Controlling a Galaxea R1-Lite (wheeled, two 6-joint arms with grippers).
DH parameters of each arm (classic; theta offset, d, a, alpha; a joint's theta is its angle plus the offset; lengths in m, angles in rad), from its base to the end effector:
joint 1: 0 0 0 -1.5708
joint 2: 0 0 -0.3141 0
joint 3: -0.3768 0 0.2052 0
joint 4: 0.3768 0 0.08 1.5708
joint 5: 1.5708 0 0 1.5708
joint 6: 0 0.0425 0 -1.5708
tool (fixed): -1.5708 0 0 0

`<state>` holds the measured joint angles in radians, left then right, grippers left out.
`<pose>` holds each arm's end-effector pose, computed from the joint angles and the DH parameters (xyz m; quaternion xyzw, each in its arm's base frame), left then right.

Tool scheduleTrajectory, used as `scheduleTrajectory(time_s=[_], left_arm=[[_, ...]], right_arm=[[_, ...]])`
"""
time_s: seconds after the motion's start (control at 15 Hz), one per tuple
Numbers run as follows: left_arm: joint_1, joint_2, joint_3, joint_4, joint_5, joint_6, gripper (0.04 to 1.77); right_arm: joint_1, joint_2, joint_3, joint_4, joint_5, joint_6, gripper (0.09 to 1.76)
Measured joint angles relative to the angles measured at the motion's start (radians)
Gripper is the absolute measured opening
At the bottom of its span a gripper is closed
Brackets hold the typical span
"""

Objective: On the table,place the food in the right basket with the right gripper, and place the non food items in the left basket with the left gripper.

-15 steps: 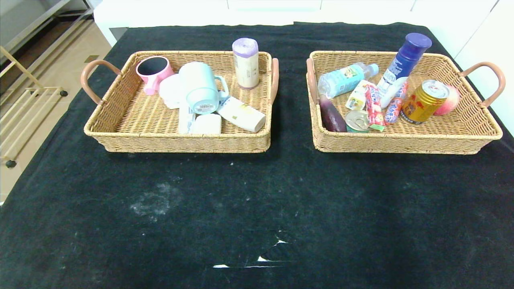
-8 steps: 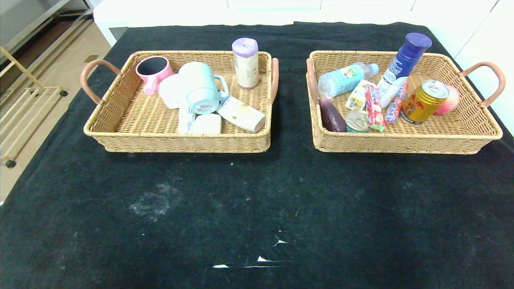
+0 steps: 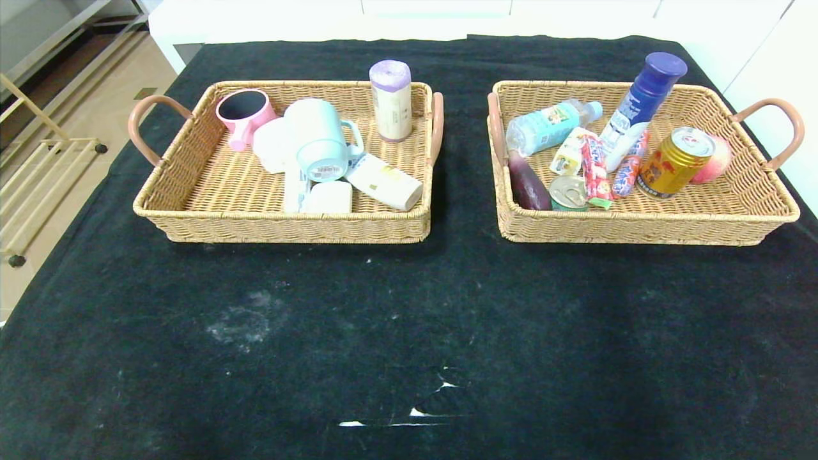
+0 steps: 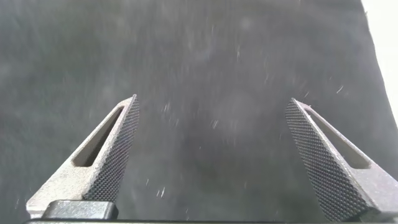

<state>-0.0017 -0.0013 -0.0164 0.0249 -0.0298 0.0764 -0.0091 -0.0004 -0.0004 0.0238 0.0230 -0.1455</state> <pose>-0.0022 -0.0013 0.0776 0.0381 0.0030 -0.0159 0.9991 -0.0009 0.0010 0.0727 -0.0725 0.0110 0.0078 0.9973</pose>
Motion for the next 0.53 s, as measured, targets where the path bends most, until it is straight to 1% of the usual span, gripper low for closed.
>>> scheduleTrajectory(time_s=[0.2, 0.33, 0.53], left_arm=[[0.000, 0.000, 0.012, 0.001, 0.010, -0.008, 1.72], [0.000, 0.000, 0.013, 0.002, 0.013, -0.047, 1.72], [0.000, 0.000, 0.013, 0.002, 0.027, -0.083, 1.72]], right_arm=[[0.000, 0.000, 0.000, 0.005, 0.001, 0.042, 1.71], [0.000, 0.000, 0.000, 0.004, 0.000, 0.054, 1.71], [0.000, 0.000, 0.000, 0.004, 0.000, 0.055, 1.71]])
